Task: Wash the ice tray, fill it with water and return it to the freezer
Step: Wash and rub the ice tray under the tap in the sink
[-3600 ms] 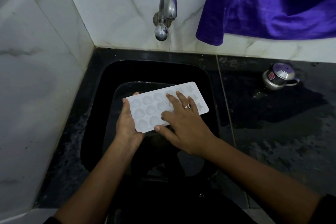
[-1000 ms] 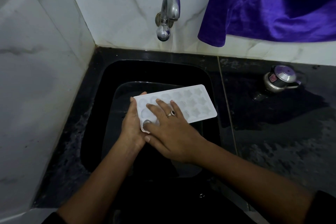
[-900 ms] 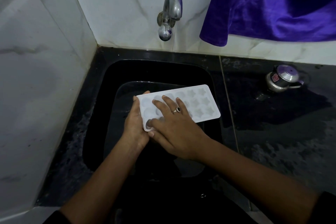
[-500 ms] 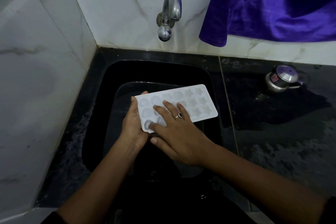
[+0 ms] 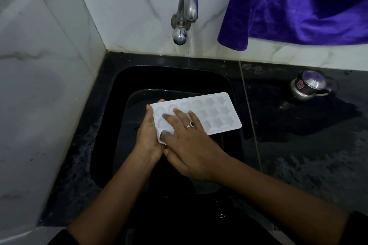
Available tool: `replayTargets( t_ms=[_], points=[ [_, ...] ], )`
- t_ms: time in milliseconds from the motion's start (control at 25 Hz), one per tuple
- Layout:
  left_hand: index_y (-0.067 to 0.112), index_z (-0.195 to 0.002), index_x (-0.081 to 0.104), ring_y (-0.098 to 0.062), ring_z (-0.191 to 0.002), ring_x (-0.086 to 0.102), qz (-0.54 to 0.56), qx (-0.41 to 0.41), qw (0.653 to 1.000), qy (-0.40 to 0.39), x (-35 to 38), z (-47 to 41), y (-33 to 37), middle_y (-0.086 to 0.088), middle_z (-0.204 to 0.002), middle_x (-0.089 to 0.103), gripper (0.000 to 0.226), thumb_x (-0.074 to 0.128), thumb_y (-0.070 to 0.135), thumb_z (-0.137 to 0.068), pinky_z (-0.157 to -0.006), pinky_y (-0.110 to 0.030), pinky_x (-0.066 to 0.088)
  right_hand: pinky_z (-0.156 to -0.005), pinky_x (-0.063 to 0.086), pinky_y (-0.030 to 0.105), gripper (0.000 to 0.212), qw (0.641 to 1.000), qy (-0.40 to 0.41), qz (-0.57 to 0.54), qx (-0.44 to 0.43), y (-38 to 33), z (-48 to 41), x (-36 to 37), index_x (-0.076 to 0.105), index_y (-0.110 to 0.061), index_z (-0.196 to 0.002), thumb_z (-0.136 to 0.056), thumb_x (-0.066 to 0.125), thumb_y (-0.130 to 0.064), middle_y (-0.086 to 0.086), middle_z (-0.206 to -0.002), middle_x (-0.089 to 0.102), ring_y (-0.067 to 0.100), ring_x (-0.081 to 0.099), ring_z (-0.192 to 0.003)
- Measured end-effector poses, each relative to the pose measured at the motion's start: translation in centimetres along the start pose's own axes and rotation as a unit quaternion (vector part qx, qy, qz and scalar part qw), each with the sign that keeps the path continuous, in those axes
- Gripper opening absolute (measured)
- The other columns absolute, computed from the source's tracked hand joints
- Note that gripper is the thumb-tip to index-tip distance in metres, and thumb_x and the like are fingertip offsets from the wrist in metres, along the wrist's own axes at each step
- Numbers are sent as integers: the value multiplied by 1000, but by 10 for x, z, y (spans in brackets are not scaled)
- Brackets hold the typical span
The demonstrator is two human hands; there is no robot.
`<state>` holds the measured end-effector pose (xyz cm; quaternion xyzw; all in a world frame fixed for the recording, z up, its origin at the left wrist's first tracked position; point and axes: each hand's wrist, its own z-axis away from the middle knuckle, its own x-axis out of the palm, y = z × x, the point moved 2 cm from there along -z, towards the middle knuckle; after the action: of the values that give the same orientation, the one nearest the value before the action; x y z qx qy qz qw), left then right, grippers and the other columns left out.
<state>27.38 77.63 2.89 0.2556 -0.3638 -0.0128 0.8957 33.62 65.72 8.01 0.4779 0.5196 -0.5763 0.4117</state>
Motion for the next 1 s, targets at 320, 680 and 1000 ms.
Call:
replayTargets(
  t_ms=[320, 680, 1000],
  points=[
    [24, -125, 71, -33, -105, 77, -5, 18, 1000, 2, 6, 5, 7, -16, -127, 74, 54, 40, 63, -105, -88, -49, 62, -125, 11, 64, 43, 1000, 11, 14, 5, 6, 6, -3, 59, -24, -138, -104, 38, -42, 18, -164, 31, 41, 17, -156],
    [27, -141, 64, -39, -122, 69, -3, 12, 1000, 7, 1, 4, 4, -17, -135, 70, 57, 45, 65, -103, -108, -58, 51, -124, 12, 65, 37, 1000, 1, 9, -10, 4, -2, 1, 64, -24, -127, -100, 42, -37, 19, -163, 33, 41, 18, -155],
    [24, -93, 87, -31, -95, 79, 13, 45, 999, 15, -8, 8, 28, -14, -115, 79, 64, 34, 59, -107, -89, -51, 60, -129, 5, 54, 63, 999, -28, 28, -19, 32, 18, 7, 22, -22, -165, -110, 26, -52, 8, -174, 11, 27, 1, -161]
  ],
)
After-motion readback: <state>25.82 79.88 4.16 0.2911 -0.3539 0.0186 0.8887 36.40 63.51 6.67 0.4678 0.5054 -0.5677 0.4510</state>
